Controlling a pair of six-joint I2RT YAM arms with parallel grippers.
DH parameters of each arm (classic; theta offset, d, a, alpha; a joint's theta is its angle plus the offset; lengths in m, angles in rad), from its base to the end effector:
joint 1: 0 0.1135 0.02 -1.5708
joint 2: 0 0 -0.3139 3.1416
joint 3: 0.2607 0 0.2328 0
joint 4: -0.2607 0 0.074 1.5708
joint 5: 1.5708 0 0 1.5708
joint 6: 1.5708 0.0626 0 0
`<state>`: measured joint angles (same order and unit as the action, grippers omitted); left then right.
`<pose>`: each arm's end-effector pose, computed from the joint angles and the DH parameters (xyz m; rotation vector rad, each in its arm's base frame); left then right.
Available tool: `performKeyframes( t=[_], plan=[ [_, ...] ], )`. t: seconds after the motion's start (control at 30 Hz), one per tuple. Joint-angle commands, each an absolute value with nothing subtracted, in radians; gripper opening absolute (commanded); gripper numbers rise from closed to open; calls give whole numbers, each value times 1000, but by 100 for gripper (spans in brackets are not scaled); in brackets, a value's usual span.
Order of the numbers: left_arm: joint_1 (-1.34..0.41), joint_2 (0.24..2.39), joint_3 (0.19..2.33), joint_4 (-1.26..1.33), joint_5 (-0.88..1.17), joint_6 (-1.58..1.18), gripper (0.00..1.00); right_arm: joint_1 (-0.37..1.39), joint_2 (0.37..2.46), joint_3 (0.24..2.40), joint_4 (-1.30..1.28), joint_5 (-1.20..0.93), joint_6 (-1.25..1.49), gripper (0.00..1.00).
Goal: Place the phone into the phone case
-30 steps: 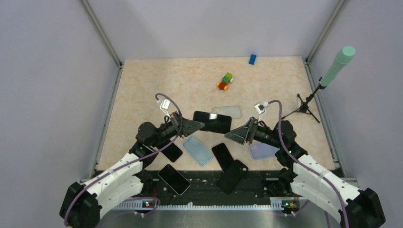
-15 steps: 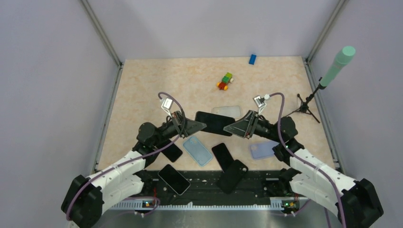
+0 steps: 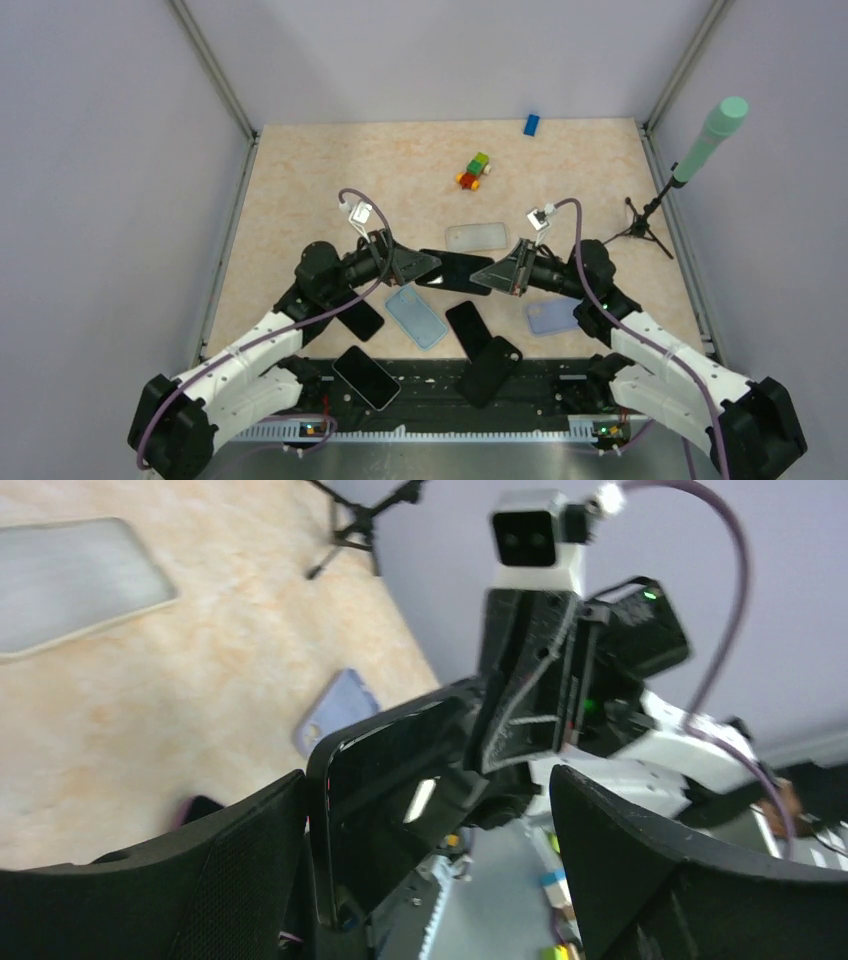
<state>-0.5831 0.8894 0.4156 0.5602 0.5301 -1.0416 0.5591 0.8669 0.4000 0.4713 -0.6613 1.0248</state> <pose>0.1306 -0.1241 0.3191 0.1025 1.7501 -1.6444 0.1221 0.1218 0.3057 -0.1847 1.8573 1.6869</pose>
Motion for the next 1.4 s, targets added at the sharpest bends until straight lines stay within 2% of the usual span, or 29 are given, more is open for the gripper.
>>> performKeyframes(
  t=[0.0,0.1,0.2,0.43,0.5,0.67,1.07,1.13,1.23,1.27,1.37],
  plan=[
    [-578,886,575,126,334,-762,90,554,776,526,80,-531,789,0],
    [-577,963,659,-35,199,-683,90,552,734,568,-139,-422,696,0],
    [-577,1100,751,-145,129,-633,87,552,691,586,-252,-345,657,0],
    [-578,1493,1038,-305,214,-589,80,552,630,612,-410,-263,632,0],
    [-580,1611,1130,-341,231,-600,71,552,617,610,-435,-251,635,0],
    [-595,1834,1306,-381,197,-610,56,552,594,590,-453,-264,650,0],
    [-631,2101,1552,-501,-29,-633,47,552,560,586,-480,-254,640,0],
    [-636,2120,1574,-519,-65,-634,36,552,561,586,-477,-257,638,0],
    [-638,2126,1576,-522,-68,-625,7,552,563,586,-476,-259,636,0],
    [-638,2122,1572,-522,-66,-621,0,552,566,585,-475,-260,636,0],
    [-645,2091,1544,-525,-74,-619,0,552,566,580,-465,-264,634,0]
  ],
)
